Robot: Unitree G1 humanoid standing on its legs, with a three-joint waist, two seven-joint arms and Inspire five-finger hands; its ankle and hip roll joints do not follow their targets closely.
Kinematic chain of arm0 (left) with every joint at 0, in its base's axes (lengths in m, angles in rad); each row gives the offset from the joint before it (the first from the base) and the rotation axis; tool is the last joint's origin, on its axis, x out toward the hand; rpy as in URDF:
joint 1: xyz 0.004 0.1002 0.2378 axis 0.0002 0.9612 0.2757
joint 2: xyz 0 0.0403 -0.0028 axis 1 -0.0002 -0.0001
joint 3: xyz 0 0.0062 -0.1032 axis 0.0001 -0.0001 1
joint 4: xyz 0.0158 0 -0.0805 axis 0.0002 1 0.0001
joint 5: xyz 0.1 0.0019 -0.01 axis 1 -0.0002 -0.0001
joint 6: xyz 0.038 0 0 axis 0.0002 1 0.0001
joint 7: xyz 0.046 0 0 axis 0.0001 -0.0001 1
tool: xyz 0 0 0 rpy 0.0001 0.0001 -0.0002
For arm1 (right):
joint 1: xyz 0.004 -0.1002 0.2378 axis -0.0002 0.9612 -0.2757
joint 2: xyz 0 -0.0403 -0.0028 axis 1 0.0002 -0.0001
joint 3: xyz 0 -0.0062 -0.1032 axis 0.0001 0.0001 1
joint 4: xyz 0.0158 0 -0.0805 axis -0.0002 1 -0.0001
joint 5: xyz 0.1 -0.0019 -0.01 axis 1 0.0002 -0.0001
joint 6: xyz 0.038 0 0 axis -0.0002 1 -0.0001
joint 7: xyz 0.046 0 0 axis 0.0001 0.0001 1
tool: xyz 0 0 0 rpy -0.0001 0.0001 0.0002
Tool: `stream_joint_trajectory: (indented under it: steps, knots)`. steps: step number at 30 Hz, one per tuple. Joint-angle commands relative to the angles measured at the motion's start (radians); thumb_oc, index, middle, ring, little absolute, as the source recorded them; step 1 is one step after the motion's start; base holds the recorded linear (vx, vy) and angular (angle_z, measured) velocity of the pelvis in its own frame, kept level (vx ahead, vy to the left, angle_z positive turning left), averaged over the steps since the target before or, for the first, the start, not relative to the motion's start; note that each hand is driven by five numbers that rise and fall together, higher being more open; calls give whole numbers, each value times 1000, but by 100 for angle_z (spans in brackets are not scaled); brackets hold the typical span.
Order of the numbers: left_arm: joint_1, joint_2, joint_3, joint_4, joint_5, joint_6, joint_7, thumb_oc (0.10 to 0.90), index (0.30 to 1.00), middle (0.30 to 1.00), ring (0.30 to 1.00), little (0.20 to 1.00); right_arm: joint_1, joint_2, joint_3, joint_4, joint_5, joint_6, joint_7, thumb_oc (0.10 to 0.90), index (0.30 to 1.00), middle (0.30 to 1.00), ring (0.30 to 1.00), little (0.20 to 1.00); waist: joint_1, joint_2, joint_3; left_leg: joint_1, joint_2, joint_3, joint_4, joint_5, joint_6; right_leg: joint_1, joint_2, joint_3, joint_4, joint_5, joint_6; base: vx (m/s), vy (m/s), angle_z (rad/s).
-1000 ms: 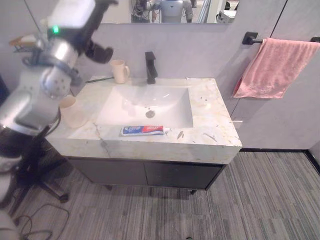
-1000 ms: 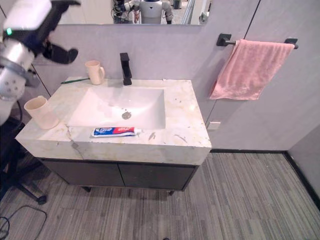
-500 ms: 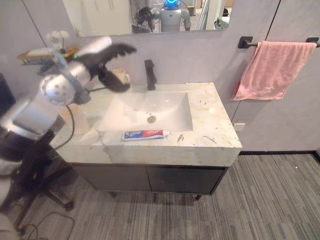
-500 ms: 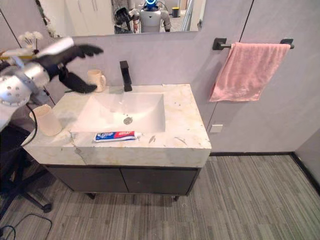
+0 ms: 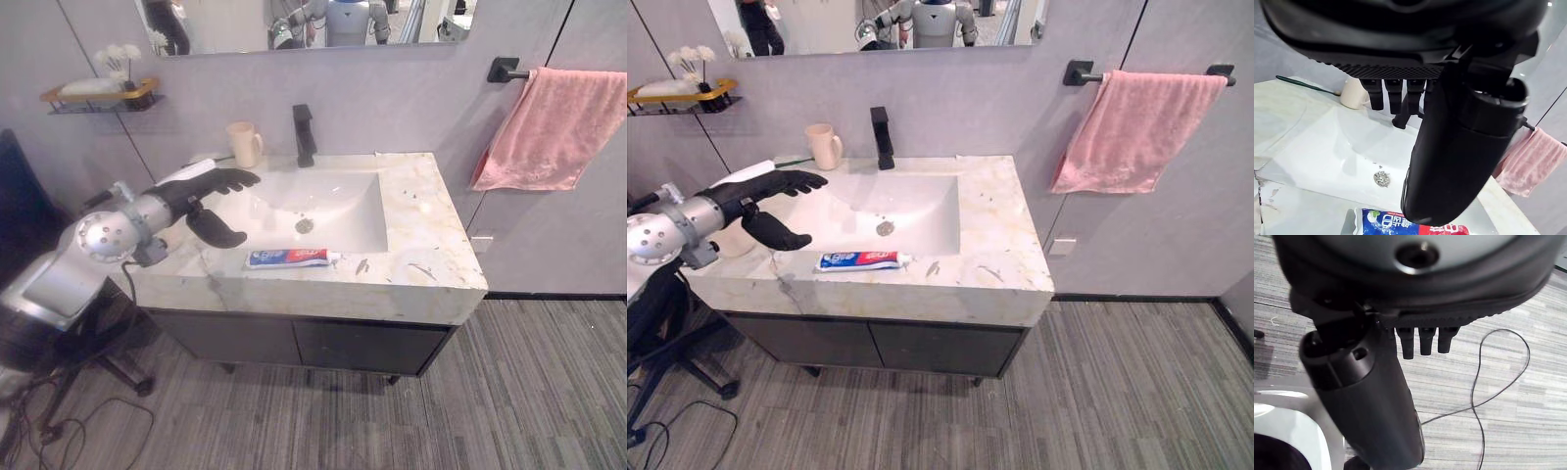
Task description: Organize the bathroom.
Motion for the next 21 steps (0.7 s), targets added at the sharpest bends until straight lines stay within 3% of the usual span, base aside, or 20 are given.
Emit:
stream_joint_trajectory:
  steps: [1, 21]
  knots:
    - [-36, 3, 204, 43, 74, -38, 55, 800, 900, 900, 900, 900, -16, -44, 11, 44, 5, 44, -2, 800, 900, 900, 900, 900, -15, -3, -31, -33, -22, -108, 64, -33, 44, -18, 7, 39, 81, -24, 58, 0, 0, 0]
    - [33, -82, 149, 112, 235, -31, 47, 800, 900, 900, 900, 900, -16, -43, 16, 63, 9, 34, -15, 800, 900, 900, 900, 900, -23, 2, -38, -50, -25, -110, 74, -38, 48, -19, 9, 42, 76, -22, 52, 0, 0, 0]
